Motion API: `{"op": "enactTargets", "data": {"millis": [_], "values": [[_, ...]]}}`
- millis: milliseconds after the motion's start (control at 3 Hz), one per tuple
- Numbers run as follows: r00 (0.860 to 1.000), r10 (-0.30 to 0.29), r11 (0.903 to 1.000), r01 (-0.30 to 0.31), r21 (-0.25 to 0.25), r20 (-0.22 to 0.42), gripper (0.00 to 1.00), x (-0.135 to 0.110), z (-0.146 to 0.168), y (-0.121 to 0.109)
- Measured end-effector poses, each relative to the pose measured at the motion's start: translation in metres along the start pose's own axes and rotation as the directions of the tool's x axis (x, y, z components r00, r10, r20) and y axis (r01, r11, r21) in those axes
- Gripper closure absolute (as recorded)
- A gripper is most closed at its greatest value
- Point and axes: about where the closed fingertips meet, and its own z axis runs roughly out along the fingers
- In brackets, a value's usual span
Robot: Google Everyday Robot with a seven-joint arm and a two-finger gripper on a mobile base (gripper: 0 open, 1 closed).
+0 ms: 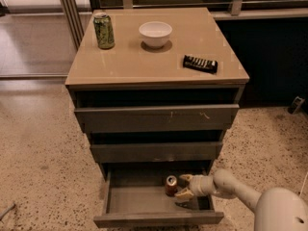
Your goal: Pick coke can from bottom drawer and place on counter
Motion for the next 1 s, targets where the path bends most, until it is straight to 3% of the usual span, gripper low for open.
{"op": "enactTargets", "data": {"millis": [333, 1000], "values": [[1.000, -0.006, 1.0000, 0.006, 0.002, 0.021, 0.34, 0.000, 0.013, -0.008], [0.998, -0.008, 0.9997, 0.009, -0.021, 0.070, 0.33, -0.011, 0.037, -0.012]]}}
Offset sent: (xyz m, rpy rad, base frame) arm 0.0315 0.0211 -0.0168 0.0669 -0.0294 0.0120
